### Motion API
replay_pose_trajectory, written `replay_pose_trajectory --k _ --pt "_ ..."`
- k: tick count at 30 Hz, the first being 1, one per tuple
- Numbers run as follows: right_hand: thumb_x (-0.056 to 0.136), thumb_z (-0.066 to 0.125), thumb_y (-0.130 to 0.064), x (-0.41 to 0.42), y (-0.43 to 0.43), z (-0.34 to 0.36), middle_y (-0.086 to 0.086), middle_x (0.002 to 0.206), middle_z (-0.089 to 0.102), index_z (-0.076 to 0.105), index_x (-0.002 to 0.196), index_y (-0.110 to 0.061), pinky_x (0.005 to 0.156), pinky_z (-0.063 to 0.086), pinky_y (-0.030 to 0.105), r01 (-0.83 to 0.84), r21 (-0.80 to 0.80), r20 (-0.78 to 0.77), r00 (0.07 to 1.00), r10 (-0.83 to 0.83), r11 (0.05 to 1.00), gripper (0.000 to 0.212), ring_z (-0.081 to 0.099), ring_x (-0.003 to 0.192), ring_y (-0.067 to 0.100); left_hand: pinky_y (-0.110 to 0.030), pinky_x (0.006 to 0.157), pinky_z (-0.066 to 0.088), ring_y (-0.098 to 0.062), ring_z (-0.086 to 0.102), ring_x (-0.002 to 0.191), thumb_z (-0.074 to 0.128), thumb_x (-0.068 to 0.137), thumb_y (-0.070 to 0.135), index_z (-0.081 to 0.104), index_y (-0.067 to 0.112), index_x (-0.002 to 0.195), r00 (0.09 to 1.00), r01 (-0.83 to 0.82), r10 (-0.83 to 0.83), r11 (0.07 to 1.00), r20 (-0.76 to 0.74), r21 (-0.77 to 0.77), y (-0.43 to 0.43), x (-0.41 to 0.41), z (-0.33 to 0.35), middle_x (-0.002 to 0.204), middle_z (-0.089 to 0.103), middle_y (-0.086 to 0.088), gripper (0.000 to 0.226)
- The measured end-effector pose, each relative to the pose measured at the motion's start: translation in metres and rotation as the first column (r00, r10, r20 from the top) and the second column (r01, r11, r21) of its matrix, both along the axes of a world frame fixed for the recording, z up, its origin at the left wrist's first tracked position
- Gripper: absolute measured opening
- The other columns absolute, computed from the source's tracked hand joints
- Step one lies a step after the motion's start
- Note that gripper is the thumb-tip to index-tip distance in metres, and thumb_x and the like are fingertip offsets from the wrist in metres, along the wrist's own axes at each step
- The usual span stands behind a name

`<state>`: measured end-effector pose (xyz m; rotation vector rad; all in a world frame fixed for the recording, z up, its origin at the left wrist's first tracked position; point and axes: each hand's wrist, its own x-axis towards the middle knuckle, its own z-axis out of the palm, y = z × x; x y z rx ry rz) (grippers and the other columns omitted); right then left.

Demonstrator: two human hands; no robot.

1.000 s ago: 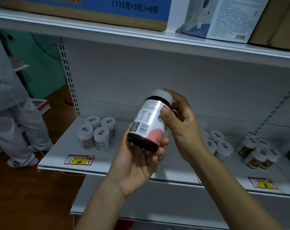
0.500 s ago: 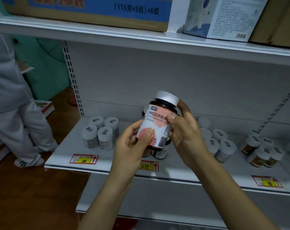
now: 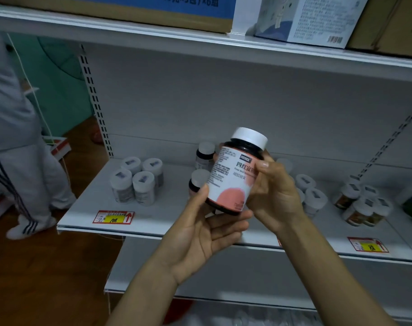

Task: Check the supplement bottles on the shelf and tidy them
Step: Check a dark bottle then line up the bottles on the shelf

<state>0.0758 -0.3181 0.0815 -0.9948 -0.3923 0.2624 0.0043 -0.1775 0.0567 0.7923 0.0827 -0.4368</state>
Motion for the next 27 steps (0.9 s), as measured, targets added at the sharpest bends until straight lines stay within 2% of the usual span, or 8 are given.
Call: replay_pose_trajectory --k 5,7,10,13,17,21,23,27 --pt "0.076 0.07 -0.025 -0.004 -0.002 -0.002 0.014 0.118 0.064 0.047 0.137 -0.006 0.085 0.052 0.039 0.073 -0.041 -0.012 0.997 -0.074 0.996 0.067 0.062 0.104 0.027 -0.026 0.07 0.059 -0.025 0.072 0.088 0.072 0.073 0.034 0.061 0.009 0.116 0.964 -0.234 0.223 0.97 0.143 0.071 -0.009 0.003 -0.002 0.105 0.071 -0.018 0.051" --pt "0.083 0.06 -0.018 -0.009 -0.001 -0.006 0.013 0.122 0.064 0.048 0.137 -0.01 0.085 0.053 0.034 0.144 -0.099 -0.002 0.989 -0.145 0.985 0.056 0.063 0.108 0.027 -0.027 0.074 0.058 -0.026 0.071 0.094 0.072 0.074 0.028 0.058 0.01 0.114 0.919 -0.349 0.316 0.931 0.237 0.112 -0.009 0.005 0.0 0.106 0.072 -0.012 0.046" --pt "0.081 0.06 -0.017 -0.02 0.005 -0.01 0.007 0.118 0.069 0.056 0.127 -0.015 0.089 0.054 0.03 0.269 -0.158 0.056 0.963 -0.263 0.95 0.046 0.064 0.111 0.022 -0.028 0.077 0.057 -0.021 0.07 0.097 0.085 0.063 0.02 0.055 0.015 0.109 0.826 -0.514 0.423 0.837 0.373 0.189 -0.009 0.006 0.004 0.102 0.074 -0.004 0.056" --pt "0.085 0.066 -0.01 -0.031 0.013 -0.006 -0.005 0.107 0.073 0.06 0.12 -0.02 0.08 0.053 0.02 0.363 -0.195 0.136 0.93 -0.341 0.911 0.036 0.067 0.102 0.009 -0.023 0.075 0.055 -0.011 0.07 0.095 0.078 0.058 0.021 0.053 0.02 0.109 0.689 -0.677 0.5 0.701 0.525 0.222 -0.01 0.009 0.003 0.101 0.073 0.001 0.057" --pt "0.081 0.072 -0.018 -0.043 0.027 0.0 0.0 0.117 0.07 0.053 0.131 -0.016 0.082 0.053 0.019 0.284 -0.223 0.11 0.958 -0.266 0.932 0.053 0.066 0.107 0.009 -0.016 0.073 0.053 0.003 0.066 0.094 0.083 0.063 0.014 0.05 0.03 0.106 0.567 -0.802 0.46 0.497 0.684 0.331 -0.011 0.014 -0.007 0.1 0.066 0.024 0.056" --pt "0.07 0.081 -0.028 -0.046 0.038 -0.001 0.003 0.106 0.072 0.056 0.121 -0.016 0.073 0.054 0.021 0.272 -0.203 0.005 0.961 -0.277 0.941 0.057 0.07 0.097 0.014 -0.019 0.083 0.053 0.005 0.057 0.107 0.074 0.07 0.039 0.045 0.027 0.124 0.485 -0.874 0.286 0.201 0.826 0.443 -0.014 0.011 -0.022 0.122 0.059 0.014 0.062" --pt "0.064 0.086 -0.026 -0.04 0.037 0.001 0.008 0.101 0.072 0.057 0.117 -0.01 0.071 0.055 0.025 0.335 -0.139 -0.058 0.936 -0.346 0.932 0.062 0.071 0.089 0.018 -0.015 0.092 0.047 0.003 0.05 0.122 0.067 0.071 0.044 0.042 0.031 0.13 0.461 -0.883 0.186 0.197 0.868 0.426 -0.02 0.004 -0.029 0.139 0.051 0.005 0.065" --pt "0.062 0.081 -0.022 -0.026 0.026 0.008 0.006 0.093 0.07 0.056 0.116 -0.007 0.069 0.056 0.025 0.37 -0.11 -0.085 0.921 -0.38 0.922 0.061 0.07 0.081 0.016 -0.019 0.097 0.046 -0.002 0.049 0.128 0.064 0.08 0.038 0.047 0.04 0.13 0.485 -0.837 0.189 0.384 0.854 0.391 -0.031 -0.01 -0.028 0.145 0.046 0.014 0.052"
